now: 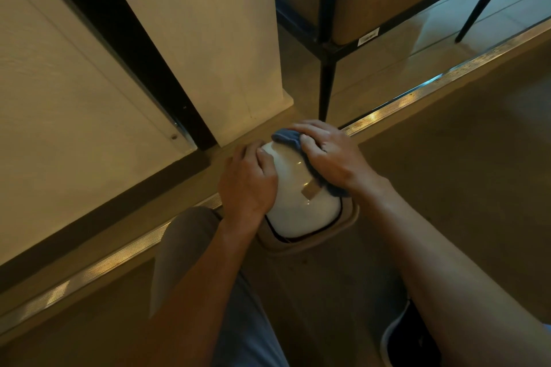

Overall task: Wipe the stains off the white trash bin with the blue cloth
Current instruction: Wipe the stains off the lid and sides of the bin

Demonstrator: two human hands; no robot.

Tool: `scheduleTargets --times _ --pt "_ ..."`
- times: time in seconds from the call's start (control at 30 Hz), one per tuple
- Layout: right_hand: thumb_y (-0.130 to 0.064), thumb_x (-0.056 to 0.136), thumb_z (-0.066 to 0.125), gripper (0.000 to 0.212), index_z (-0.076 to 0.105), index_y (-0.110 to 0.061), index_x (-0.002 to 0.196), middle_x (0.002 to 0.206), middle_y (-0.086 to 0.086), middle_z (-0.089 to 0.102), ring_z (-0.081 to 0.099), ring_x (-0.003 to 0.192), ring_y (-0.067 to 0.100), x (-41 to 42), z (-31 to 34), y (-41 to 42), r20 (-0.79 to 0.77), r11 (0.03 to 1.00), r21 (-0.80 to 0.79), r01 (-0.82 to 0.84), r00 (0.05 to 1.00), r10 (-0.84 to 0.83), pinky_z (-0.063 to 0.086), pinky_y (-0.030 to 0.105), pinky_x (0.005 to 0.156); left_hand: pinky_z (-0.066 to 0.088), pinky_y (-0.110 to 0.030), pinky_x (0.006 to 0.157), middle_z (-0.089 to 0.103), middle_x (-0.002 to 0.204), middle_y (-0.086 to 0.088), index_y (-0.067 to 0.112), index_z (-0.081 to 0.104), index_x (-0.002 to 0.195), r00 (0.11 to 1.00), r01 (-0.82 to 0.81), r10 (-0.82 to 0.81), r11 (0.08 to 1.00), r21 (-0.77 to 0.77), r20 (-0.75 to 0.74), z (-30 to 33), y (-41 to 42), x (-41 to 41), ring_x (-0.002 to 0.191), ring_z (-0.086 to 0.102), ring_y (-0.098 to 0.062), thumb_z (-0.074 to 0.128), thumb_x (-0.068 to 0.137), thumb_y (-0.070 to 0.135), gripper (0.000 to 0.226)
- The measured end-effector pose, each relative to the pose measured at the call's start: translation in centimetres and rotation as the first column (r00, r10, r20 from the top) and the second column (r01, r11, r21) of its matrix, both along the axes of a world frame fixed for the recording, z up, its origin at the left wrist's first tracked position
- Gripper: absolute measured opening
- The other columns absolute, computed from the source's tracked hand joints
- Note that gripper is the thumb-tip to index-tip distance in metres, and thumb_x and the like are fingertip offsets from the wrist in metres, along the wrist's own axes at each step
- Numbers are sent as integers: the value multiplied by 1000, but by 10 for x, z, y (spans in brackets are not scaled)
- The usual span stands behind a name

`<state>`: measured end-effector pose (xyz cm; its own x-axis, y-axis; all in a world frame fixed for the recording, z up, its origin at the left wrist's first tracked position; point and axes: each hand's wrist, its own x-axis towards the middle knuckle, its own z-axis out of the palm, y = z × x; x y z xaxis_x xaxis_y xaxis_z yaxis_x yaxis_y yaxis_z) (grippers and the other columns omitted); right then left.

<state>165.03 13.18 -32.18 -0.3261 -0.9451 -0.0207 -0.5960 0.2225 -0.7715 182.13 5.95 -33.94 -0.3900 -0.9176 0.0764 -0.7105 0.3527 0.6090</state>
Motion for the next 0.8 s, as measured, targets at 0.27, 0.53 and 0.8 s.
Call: scheduleTargets --times 0.27,0.53,0.8 --pt "-46 103 37 36 61 -21 99 94 2 60 59 83 16 9 5 -41 -183 942 240 234 964 -193 43 35 70 38 -32 82 62 127 2 27 61 134 1000 -14 15 1000 18 -26 3 3 -1 104 52 -10 25 101 44 51" --pt "-29 108 44 46 46 -18 152 159 4 41 37 148 26 68 -22 46 -237 914 -181 363 886 -399 32 50 119 45 -34 88 63 127 -1 23 59 136 1000 -2 2 1000 4 0 6 6 -1 110 57 -17 31 106 38 44" --pt "-45 105 38 37 61 -18 114 101 6 61 62 93 22 -2 16 -31 -1 931 317 182 981 -192 50 40 82 51 -47 96 61 130 -3 22 57 139 999 42 -40 997 65 -28 16 9 2 113 57 -19 35 109 33 39"
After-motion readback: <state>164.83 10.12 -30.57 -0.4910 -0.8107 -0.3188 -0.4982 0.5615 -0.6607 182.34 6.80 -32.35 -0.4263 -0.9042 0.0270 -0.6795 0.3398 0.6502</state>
